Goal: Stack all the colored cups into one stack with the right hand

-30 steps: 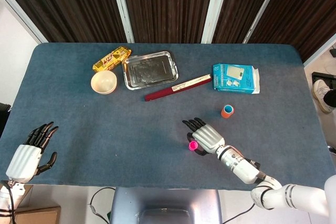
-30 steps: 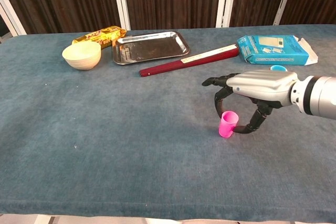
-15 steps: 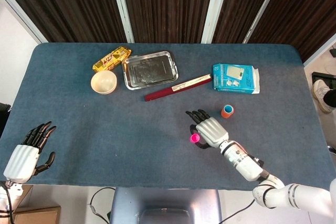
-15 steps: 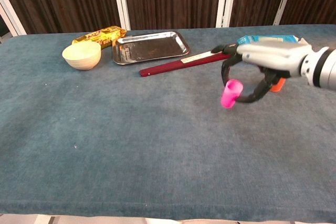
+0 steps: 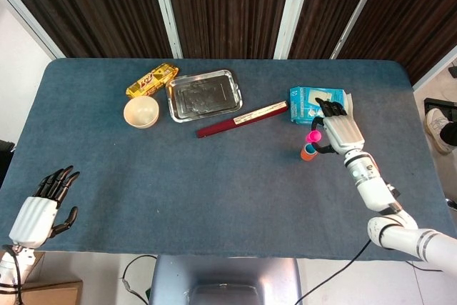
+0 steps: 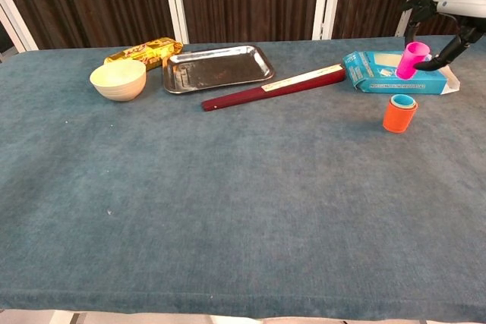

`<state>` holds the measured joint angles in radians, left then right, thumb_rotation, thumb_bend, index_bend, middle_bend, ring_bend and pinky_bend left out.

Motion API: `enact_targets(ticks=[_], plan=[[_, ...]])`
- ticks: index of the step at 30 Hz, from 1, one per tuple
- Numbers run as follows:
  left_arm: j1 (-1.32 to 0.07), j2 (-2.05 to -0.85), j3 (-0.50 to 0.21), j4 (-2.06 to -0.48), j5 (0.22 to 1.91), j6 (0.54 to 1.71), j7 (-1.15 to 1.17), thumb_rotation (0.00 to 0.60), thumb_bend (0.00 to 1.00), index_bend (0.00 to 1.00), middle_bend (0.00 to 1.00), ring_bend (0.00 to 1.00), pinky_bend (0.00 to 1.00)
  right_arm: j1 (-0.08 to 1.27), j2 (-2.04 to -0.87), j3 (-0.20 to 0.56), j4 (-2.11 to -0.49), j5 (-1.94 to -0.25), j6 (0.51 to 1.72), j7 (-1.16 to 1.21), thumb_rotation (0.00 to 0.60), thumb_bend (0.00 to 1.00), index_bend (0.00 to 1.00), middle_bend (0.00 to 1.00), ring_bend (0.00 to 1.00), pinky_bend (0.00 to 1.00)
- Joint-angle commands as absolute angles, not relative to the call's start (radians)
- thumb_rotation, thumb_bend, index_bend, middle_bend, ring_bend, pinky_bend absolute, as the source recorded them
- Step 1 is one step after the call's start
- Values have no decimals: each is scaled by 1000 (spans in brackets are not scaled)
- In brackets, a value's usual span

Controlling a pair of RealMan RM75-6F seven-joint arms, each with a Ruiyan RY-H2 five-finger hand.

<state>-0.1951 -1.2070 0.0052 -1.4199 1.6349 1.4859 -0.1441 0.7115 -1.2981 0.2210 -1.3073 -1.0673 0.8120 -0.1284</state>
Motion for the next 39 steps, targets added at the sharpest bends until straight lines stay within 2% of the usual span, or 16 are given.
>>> enact_targets(ticks=[1, 26, 29, 34, 39], plan=[[-199, -1210, 5, -1420, 1632, 1478, -140, 600, 471, 0, 0, 0, 126, 714, -1308, 211, -1275, -1063, 786, -112, 600, 407, 624, 32, 0, 0], [-202, -1209, 6, -1422, 1625, 1467, -136, 600, 472, 0, 0, 0, 126, 719, -1368, 179, -1199, -1120, 748, -45, 600, 407, 614, 32, 0, 0], [-202, -1209, 6, -1422, 1625, 1466, -137, 600, 471, 0, 0, 0, 127, 720, -1370, 178, -1198, -1121, 748, -45, 600, 407, 574, 32, 0, 0], [-202, -1205, 6, -1425, 1620, 1462, -138, 600, 471, 0, 0, 0, 126, 717, -1369, 175, -1207, -1124, 761, -61, 600, 407, 317, 12, 0, 0], [-201, -1203, 6, -1427, 1622, 1465, -138, 600, 471, 0, 0, 0, 126, 704, -1341, 170, -1244, -1124, 774, -72, 600, 407, 253, 0, 0, 0]])
